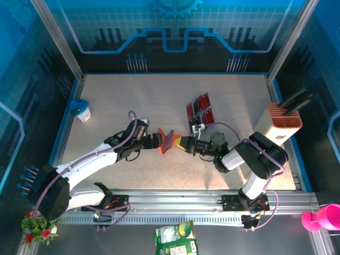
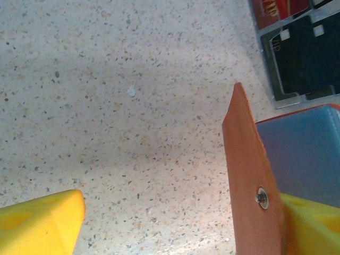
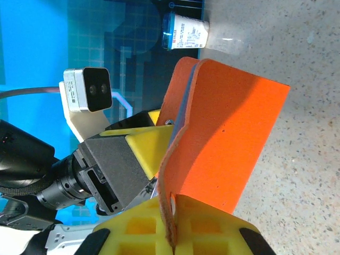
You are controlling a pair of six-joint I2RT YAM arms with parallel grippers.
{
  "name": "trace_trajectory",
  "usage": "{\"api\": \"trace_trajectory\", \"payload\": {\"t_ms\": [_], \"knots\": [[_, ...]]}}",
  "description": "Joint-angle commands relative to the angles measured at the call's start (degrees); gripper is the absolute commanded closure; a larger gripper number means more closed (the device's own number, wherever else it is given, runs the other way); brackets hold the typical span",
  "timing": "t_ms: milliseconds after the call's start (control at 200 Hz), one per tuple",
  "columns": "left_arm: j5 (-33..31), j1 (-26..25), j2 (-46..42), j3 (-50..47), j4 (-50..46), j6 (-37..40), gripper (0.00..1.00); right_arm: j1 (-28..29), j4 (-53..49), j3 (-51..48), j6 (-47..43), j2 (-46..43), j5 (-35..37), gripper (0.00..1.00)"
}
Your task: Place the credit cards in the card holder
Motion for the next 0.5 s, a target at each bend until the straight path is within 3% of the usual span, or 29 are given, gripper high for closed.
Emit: {"api": "trace_trajectory", "payload": {"t_ms": [0,495], "knots": [[-1.1,-0.6,1.5,-0.7,-0.9,1.9,0.12,0.0,2.6,-0.7,-2.5,1.3,0.8,1.0],[-2.8,-3.1,7.7,-2.1,0.9,2.3,0.11,0.3,2.6,-2.4,-5.1,5.7,2.0,1.0]]}}
